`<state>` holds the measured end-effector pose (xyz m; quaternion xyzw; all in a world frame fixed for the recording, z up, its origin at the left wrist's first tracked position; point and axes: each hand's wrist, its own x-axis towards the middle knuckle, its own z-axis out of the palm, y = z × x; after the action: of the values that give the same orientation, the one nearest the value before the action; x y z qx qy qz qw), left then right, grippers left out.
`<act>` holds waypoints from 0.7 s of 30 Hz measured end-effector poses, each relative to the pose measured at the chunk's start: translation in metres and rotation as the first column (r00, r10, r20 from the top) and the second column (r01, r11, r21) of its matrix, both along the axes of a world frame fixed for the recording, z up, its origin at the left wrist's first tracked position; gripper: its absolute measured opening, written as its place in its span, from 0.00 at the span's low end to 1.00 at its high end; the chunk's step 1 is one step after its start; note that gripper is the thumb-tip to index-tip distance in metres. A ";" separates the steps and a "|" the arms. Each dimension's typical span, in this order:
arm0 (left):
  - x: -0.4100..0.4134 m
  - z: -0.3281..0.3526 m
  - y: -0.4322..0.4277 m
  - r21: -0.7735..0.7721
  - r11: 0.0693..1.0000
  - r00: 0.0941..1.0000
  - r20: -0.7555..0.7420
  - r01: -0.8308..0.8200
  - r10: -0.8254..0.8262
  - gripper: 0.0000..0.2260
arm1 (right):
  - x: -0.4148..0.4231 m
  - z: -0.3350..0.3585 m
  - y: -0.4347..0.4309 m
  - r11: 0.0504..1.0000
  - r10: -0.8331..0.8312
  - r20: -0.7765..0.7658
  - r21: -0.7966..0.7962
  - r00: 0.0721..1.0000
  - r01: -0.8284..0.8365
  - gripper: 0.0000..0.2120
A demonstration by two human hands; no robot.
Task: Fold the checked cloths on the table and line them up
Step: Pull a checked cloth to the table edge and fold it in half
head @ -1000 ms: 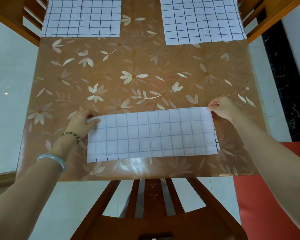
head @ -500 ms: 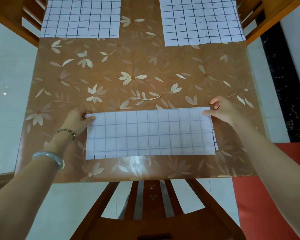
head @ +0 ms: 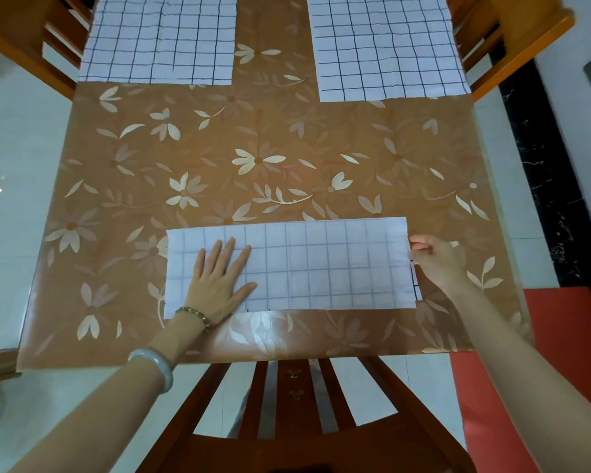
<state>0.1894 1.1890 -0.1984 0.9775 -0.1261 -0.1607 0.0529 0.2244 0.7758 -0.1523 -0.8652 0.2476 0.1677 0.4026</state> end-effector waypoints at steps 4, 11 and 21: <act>-0.004 -0.004 -0.011 0.024 0.998 0.999 0.003 -0.053 0.053 0.33 | -0.001 0.006 0.008 1.000 0.011 -0.002 -0.004 1.000 -0.011 0.15; 0.012 0.007 -0.027 -0.032 0.999 0.993 0.107 -0.042 0.045 0.32 | 0.002 0.018 0.053 0.902 0.230 0.262 -0.420 0.937 -0.104 0.17; 0.032 -0.013 -0.074 -0.055 0.998 0.993 0.111 -0.032 0.038 0.26 | 0.002 -0.045 0.204 0.582 0.763 0.090 -0.526 0.640 -0.620 0.27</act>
<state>0.2214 1.1145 -0.2113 0.9853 -0.1158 -0.1011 0.0745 0.2261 0.9799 -0.1975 -0.9742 -0.1489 0.1143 0.1255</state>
